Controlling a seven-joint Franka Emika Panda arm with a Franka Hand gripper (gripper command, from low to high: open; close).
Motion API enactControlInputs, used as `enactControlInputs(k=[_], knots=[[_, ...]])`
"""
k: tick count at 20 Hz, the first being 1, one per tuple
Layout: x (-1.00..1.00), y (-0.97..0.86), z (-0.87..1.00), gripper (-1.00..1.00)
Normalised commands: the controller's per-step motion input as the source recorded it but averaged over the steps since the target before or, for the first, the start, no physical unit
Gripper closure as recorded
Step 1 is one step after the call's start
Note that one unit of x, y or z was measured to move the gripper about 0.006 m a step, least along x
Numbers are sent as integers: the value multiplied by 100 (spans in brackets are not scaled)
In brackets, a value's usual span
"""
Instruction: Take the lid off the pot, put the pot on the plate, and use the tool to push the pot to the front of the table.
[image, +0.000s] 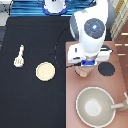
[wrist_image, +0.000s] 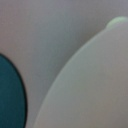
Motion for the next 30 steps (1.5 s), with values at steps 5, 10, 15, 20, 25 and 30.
enactControlInputs(k=[5, 10, 15, 20, 25, 30], knots=[[-97, -1, 62, 100], [-98, -12, -3, 100], [-99, -20, -27, 100], [-100, -16, -46, 100], [-100, -5, -74, 100], [-98, 7, -82, 100]])
